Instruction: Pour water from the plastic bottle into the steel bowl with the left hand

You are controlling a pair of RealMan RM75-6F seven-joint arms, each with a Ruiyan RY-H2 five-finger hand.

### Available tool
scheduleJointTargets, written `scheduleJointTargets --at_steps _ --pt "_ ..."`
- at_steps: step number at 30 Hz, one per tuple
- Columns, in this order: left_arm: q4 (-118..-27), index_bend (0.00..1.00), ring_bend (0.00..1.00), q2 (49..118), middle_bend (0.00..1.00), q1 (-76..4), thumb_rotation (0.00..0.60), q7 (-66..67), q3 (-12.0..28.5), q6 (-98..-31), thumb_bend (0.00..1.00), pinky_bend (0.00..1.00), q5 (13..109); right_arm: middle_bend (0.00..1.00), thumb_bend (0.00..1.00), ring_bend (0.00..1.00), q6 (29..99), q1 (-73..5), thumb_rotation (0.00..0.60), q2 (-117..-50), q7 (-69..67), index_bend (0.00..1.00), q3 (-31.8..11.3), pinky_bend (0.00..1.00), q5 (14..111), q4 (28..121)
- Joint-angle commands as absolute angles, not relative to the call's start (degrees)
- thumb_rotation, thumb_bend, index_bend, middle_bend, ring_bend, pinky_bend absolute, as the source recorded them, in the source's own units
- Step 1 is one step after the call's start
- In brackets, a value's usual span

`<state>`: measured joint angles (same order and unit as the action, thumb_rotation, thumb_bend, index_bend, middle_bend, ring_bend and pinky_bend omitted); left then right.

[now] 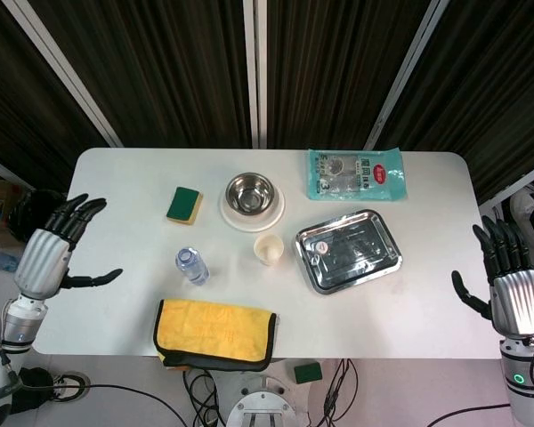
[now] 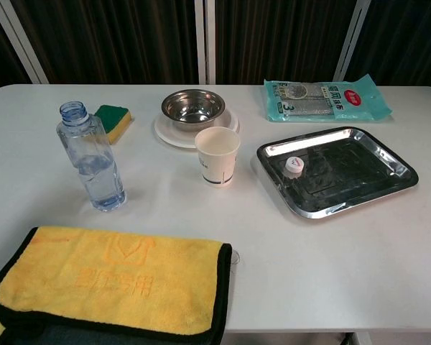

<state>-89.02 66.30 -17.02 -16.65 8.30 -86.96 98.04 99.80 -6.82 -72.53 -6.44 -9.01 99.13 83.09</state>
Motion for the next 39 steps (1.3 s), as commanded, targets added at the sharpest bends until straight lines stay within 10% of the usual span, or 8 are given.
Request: scheduleJointTargets --at_steps 1,28,39 --pt "-88.5 0.10 0.06 67.1 0.13 -18.0 0.308 -17.5 7.8 -86.1 0.08 0.15 98.1 0.00 0.35 0.00 99.9 -7.1 0.600 -72.8 -6.6 0.00 -8.9 0.00 99.3 82.7" --pt "-67.8 0.07 0.07 85.8 0.12 -17.0 0.249 -49.4 0.5 -83.0 0.08 0.15 93.6 0.00 0.35 0.00 101.8 -6.1 0.600 -72.0 -7.3 0.00 -7.7 0.00 97.8 81.8" --pt "-53.7 0.02 0.07 97.7 0.11 -19.1 0.473 -60.2 -0.4 -78.7 0.08 0.15 92.7 0.00 0.35 0.00 102.1 -5.0 0.600 -70.4 -5.1 0.00 -6.7 0.00 98.0 83.9"
